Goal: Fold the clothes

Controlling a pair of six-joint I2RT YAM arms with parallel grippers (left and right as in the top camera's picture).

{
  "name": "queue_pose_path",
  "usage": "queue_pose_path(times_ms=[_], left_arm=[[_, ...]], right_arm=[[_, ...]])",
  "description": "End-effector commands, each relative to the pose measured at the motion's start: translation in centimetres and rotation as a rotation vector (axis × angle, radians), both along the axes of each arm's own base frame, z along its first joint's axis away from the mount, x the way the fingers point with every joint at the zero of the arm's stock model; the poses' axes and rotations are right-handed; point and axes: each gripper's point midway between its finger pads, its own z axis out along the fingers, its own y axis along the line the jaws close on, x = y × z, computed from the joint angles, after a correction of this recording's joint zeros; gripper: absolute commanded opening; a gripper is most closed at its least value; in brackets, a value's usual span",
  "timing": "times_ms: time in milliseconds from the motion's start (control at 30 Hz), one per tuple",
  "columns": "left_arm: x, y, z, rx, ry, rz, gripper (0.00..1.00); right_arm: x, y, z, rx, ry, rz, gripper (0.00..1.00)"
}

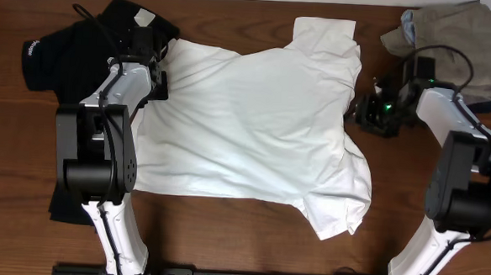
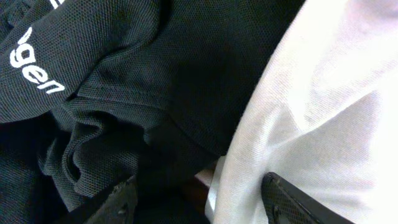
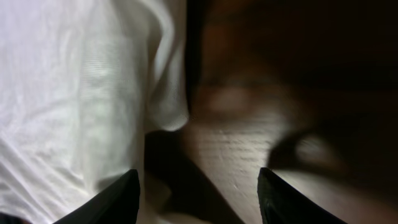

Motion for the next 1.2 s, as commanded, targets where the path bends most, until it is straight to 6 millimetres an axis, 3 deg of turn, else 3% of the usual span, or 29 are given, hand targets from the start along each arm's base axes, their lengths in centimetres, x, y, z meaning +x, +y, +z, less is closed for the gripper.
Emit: queue_pose_path(times_ms=[0, 400, 567, 633, 900, 1000, 1167], left_arm=[[-2.8, -1.2, -4.8, -0.044, 0.143, -0.036, 0.66], [-2.8, -1.2, -4.8, -0.044, 0.143, -0.036, 0.66], [-2.8, -1.2, -4.8, -0.044, 0.143, -0.035, 0.66], [-2.8, -1.2, -4.8, -0.044, 0.143, -0.035, 0.66], [-2.8, -1.2, -4.8, -0.044, 0.143, -0.035, 0.67], [-2.8, -1.2, -4.8, -0.044, 0.143, -0.036, 0.66], [-2.8, -1.2, -4.8, -0.044, 0.143, -0.036, 0.66]], right_arm=[[-0.3, 1.9, -1.1, 0.054, 0.017, 0.037, 0.58], [1.9, 4.3, -0.7, 0.075, -0.083, 0.072, 0.5], [2.6, 5.3, -0.7, 0.057, -0.124, 0.095, 0.4], [2.7, 5.0, -1.0, 0.018, -0.121, 0.087, 0.37], [2.9, 3.2, -1.8, -0.103, -0.112, 0.058, 0.01], [3.3, 2.0, -1.2, -0.114, -0.13, 0.037, 0.01], [4.4, -0.9, 1.5, -0.163, -0.21, 0.032, 0.01]])
